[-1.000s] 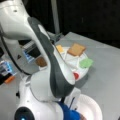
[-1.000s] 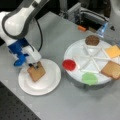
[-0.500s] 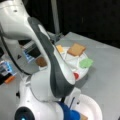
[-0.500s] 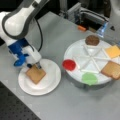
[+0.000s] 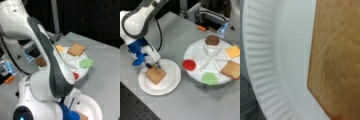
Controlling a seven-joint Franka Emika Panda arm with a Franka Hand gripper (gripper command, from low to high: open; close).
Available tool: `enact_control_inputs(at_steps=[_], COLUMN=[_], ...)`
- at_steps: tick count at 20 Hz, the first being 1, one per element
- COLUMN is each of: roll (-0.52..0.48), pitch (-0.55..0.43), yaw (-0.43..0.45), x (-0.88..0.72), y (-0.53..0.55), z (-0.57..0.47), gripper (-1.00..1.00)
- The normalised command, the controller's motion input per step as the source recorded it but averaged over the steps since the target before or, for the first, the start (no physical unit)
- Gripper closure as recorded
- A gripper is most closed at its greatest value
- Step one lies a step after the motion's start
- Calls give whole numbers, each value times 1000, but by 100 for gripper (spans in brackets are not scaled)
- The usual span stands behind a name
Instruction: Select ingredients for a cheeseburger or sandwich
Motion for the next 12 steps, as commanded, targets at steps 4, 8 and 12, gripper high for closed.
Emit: enact_control_inputs(at_steps=[4,8,12], roll=[-516,-669,-671], pitch=[-224,-208,-100], yaw=[-273,-335,-309], x=[-119,-288,-427], y=[338,510,600], z=[33,41,117], gripper=[-100,-100,-100])
